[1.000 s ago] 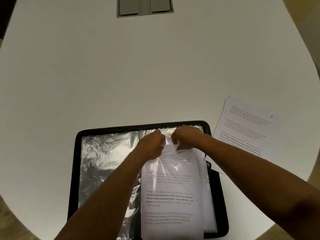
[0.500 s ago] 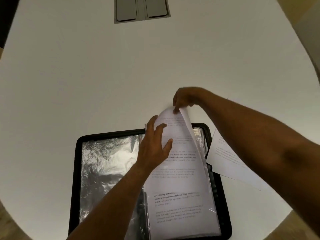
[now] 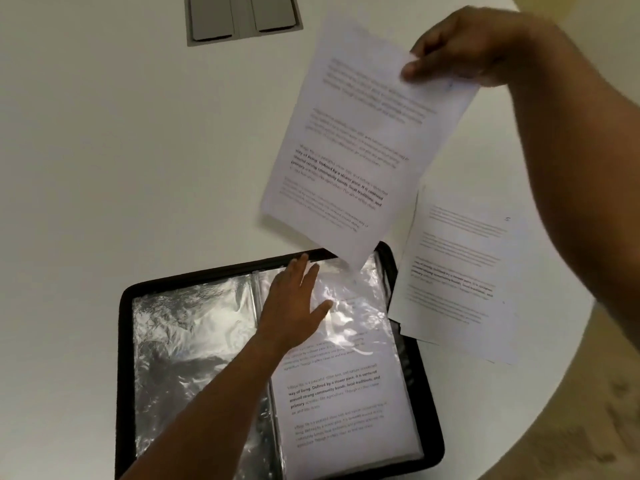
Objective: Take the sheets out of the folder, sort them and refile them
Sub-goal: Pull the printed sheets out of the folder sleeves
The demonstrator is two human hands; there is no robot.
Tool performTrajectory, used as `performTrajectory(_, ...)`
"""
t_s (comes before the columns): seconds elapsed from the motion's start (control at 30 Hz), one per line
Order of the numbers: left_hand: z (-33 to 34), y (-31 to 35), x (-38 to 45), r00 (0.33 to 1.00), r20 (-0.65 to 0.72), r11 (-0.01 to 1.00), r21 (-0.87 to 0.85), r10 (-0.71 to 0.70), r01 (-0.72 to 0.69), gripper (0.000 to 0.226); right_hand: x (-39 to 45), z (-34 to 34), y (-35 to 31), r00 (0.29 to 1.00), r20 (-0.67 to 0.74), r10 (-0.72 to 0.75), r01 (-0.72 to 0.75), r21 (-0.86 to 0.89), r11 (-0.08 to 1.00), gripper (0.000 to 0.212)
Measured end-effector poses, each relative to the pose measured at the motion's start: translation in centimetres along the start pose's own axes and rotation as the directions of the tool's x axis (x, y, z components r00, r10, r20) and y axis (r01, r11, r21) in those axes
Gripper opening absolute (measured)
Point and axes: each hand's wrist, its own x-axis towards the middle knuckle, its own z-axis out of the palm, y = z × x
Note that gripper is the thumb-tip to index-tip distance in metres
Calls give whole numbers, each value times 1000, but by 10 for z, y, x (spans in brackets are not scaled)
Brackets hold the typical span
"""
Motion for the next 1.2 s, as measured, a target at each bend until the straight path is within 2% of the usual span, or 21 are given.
performTrajectory(0.1, 0, 3, 2, 999, 34, 999, 34, -8, 7, 79, -14, -22, 39, 998, 30, 60, -64, 138, 988, 22)
performTrajectory(0.17, -2, 7, 3, 1000, -7, 999, 36, 8, -7, 76, -22, -32, 67, 993, 61, 104, -111, 128, 986, 24)
performTrajectory(0.27, -3, 17, 7, 992, -111, 998, 26, 53, -50, 72, -32, -37, 112, 973, 119, 200, -213, 110, 971, 14)
performTrajectory(0.33, -2, 24, 13, 991, -129, 999, 21, 40, -37, 72, -37, -33, 139, 956, 143, 254, -272, 120, 955, 10)
performTrajectory(0.43, -4, 31, 21, 996, -92, 1000, 13, -8, 9, 73, -41, -14, 167, 940, 190, 284, -286, -14, 958, 13)
performTrajectory(0.53, -7, 37, 31, 999, -53, 999, 40, -5, 7, 64, -42, 13, 194, 917, 220, 332, -296, -183, 938, 14)
performTrajectory(0.63, -11, 46, 38, 999, -41, 999, 38, -2, 4, 39, -39, 42, 215, 926, 188, 328, -257, -323, 911, 21)
performTrajectory(0.7, -13, 51, 39, 999, -52, 1000, -11, -9, 8, 23, -37, 60, 226, 930, 144, 339, -271, -357, 894, 27)
performTrajectory(0.8, -16, 59, 37, 997, -59, 994, -102, -46, 40, 8, -43, 85, 236, 934, -43, 354, -345, -359, 867, 49)
performTrajectory(0.9, -19, 65, 32, 996, -53, 986, -155, -66, 57, 16, -66, 125, 227, 932, -306, 193, -293, -325, 899, 52)
performTrajectory(1.0, -21, 71, 25, 993, -65, 978, -194, -95, 81, 38, -100, 180, 201, 932, -360, 46, -150, -268, 952, 36)
performTrajectory(1.07, -20, 73, 20, 992, -89, 980, -187, -90, 73, 42, -123, 218, 185, 949, -308, -69, -20, -278, 960, 29)
performTrajectory(1.13, -20, 75, 14, 989, -119, 980, -186, -90, 67, 35, -142, 248, 172, 972, -170, -164, 105, -314, 944, 37)
performTrajectory(1.2, -21, 76, 8, 985, -152, 981, -186, -84, 55, 25, -160, 266, 163, 994, 15, -106, 104, -340, 934, 57)
